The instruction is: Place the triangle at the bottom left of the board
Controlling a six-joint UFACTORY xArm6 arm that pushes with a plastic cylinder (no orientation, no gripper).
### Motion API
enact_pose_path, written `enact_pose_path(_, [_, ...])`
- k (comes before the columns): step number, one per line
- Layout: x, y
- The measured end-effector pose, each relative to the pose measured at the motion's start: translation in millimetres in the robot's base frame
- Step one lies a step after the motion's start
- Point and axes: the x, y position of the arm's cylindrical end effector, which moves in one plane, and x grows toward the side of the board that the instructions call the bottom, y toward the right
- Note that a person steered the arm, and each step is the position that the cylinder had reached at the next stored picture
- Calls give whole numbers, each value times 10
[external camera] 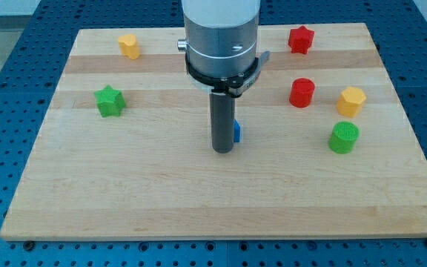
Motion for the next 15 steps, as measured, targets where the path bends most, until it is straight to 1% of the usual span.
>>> enact_pose_path(1, [0, 0])
enact_pose_path(3, [-16, -342])
enact_pose_path(4, [-14, 54])
enact_pose_path(5, [-98, 479])
enact_pose_path(6, [-506, 599])
enact_pose_path(7, [-465, -257])
enact_pose_path(8, [-330, -914])
enact_pose_path(9, [-568, -388])
enact_pose_path(10, [-401, -1])
enact_pose_path(11, [-34, -244])
enact_pose_path(12, [4, -946])
enact_pose_path(13, [-81, -1175])
enact_pose_path(14, [-396, -935])
enact_pose_path(15, [-372, -1291])
